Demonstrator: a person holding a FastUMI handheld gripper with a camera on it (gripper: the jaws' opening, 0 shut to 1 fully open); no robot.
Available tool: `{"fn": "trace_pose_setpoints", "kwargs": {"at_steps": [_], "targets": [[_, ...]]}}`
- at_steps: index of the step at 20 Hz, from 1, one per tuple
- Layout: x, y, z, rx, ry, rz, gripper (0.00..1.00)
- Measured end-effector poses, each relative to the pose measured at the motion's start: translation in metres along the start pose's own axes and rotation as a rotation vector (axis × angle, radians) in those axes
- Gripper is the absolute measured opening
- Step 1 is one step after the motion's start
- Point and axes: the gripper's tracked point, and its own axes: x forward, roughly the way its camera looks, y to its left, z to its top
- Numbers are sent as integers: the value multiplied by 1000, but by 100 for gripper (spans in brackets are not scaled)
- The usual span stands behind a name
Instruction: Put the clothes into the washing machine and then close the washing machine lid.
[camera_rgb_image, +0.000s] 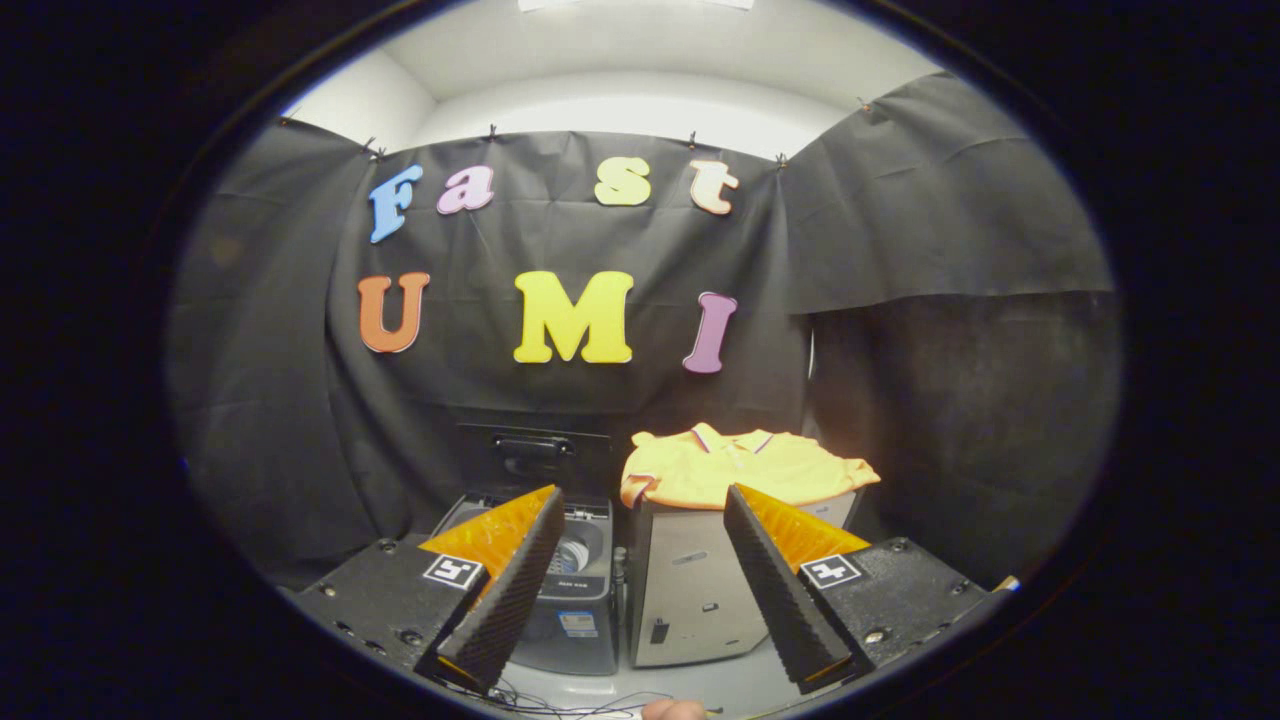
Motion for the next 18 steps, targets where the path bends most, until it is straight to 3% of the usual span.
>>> {"fn": "trace_pose_setpoints", "kwargs": {"at_steps": [10,18], "targets": [[20,-21,31,-56,-11,-44,100],[105,-55,53,-71,51,-32,100]]}}
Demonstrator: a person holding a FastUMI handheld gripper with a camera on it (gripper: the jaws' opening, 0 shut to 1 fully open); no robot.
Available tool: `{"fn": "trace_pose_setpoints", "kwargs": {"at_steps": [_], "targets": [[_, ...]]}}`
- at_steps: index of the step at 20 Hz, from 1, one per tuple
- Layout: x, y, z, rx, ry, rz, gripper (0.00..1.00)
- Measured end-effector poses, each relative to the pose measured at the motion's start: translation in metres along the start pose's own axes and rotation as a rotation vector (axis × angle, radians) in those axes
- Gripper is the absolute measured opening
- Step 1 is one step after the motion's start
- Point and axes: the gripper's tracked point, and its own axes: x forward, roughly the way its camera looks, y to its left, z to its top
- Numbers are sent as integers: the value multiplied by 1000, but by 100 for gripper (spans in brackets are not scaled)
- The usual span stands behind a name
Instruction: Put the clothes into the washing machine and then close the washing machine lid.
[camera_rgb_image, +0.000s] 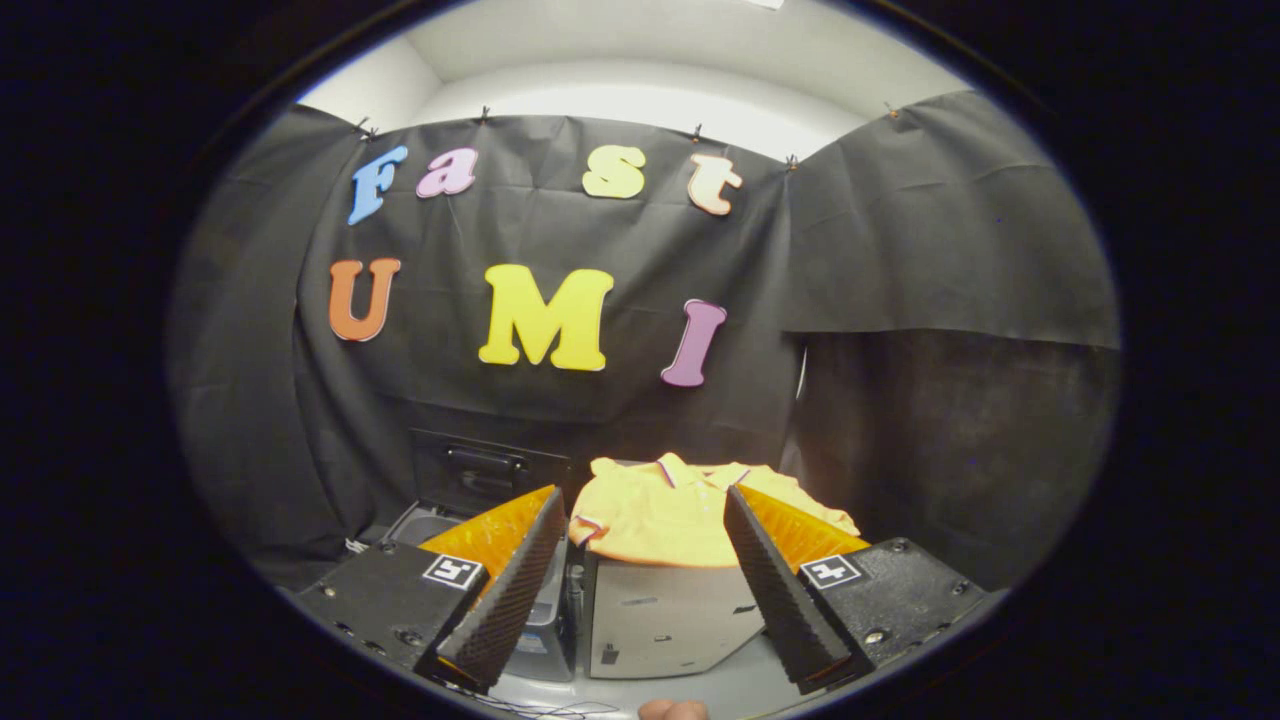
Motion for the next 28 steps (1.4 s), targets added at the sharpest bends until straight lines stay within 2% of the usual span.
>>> {"fn": "trace_pose_setpoints", "kwargs": {"at_steps": [13,20,28], "targets": [[172,-57,-27,43,179,2,100],[235,-73,-47,27,280,-1,100],[284,-82,-77,19,425,10,100]]}}
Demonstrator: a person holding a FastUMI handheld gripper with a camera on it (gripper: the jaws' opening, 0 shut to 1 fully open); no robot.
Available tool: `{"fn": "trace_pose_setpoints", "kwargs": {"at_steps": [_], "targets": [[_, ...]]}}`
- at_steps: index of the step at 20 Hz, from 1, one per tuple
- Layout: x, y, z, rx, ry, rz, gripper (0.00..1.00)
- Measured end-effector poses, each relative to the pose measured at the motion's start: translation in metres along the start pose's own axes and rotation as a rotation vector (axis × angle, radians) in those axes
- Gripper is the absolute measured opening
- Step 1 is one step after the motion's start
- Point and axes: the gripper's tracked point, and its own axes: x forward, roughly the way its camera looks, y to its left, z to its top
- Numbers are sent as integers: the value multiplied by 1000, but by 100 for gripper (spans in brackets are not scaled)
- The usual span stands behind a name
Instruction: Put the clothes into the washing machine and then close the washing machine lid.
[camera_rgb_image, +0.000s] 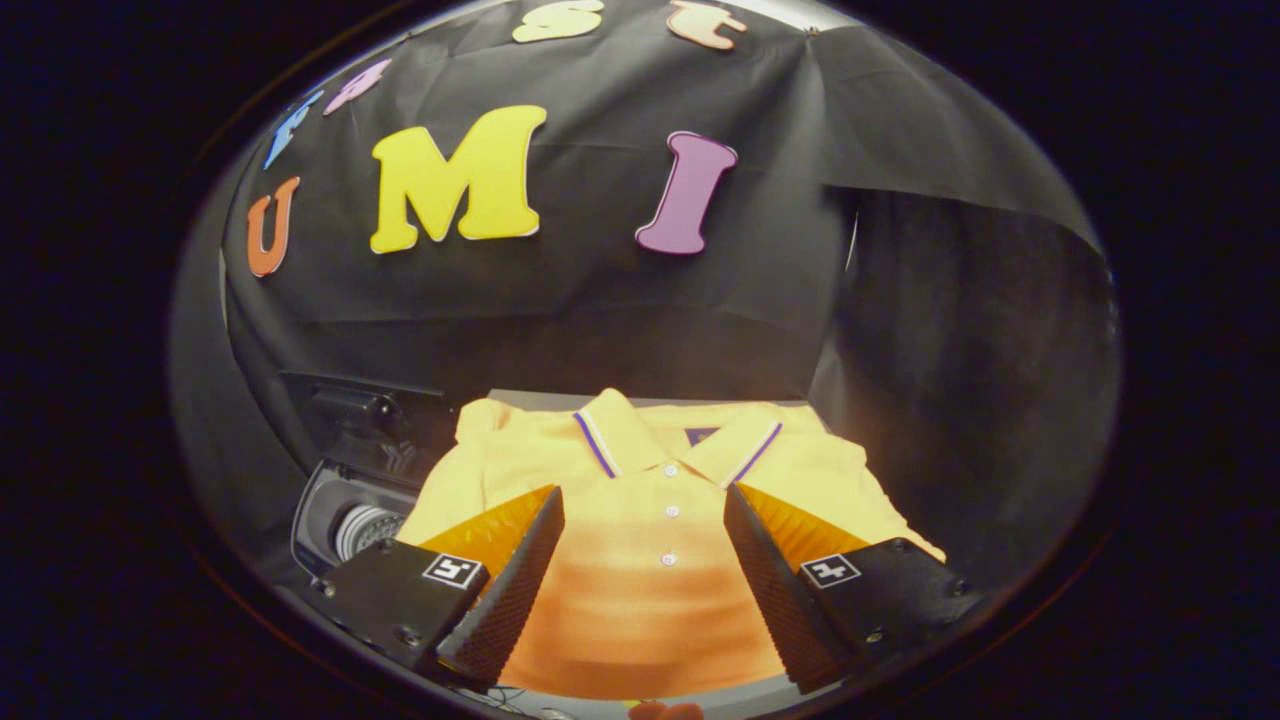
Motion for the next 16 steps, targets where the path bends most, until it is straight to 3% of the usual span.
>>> {"fn": "trace_pose_setpoints", "kwargs": {"at_steps": [11,16], "targets": [[33,-9,-37,19,164,-9,100],[37,-6,-40,89,138,32,100]]}}
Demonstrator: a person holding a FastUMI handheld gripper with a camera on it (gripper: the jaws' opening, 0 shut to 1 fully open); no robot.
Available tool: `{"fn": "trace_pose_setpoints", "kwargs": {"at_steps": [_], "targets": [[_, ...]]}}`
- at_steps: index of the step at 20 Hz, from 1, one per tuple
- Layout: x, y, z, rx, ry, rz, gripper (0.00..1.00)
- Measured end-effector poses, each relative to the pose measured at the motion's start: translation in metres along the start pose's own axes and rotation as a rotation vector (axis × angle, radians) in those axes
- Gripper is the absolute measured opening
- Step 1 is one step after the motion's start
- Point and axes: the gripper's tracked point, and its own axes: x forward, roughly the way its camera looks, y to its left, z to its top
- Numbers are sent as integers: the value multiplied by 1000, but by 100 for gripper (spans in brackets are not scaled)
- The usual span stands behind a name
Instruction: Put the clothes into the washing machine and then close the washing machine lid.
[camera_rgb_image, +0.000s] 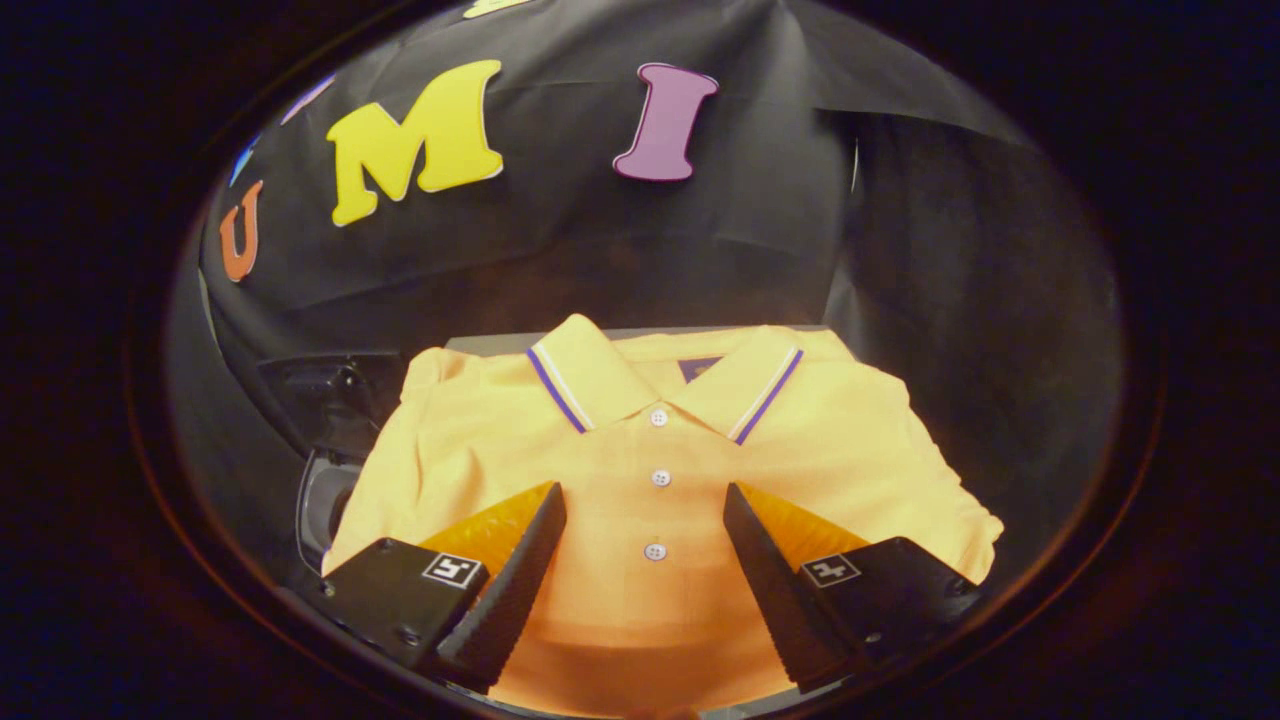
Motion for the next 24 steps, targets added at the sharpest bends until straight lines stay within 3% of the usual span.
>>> {"fn": "trace_pose_setpoints", "kwargs": {"at_steps": [5,10,12,15,17,24], "targets": [[-1,0,-2,-3,4,1,100],[-5,3,-4,17,120,-23,99],[-6,10,-2,-16,150,3,88],[-5,14,0,0,129,8,12],[-5,12,1,-14,135,5,7],[-19,18,12,-4,128,-4,6]]}}
